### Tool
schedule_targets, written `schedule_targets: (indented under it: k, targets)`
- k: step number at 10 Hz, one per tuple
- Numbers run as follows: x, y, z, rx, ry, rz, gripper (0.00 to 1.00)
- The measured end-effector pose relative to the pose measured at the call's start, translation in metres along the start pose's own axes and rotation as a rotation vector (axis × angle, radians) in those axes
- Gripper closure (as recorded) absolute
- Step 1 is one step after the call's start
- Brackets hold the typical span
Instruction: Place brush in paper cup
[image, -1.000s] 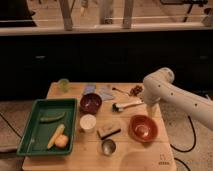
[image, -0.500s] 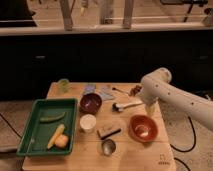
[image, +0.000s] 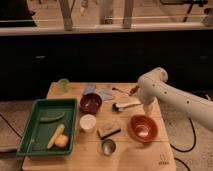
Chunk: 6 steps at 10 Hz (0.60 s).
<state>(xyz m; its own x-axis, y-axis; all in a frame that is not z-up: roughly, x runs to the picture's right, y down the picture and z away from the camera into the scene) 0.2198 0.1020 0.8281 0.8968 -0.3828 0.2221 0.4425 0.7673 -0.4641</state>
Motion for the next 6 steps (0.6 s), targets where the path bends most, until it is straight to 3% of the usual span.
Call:
schedule_targets:
  k: [6]
  targets:
    - [-0.005, -0.015, 0.011, -0.003, -0.016, -0.069, 0.2]
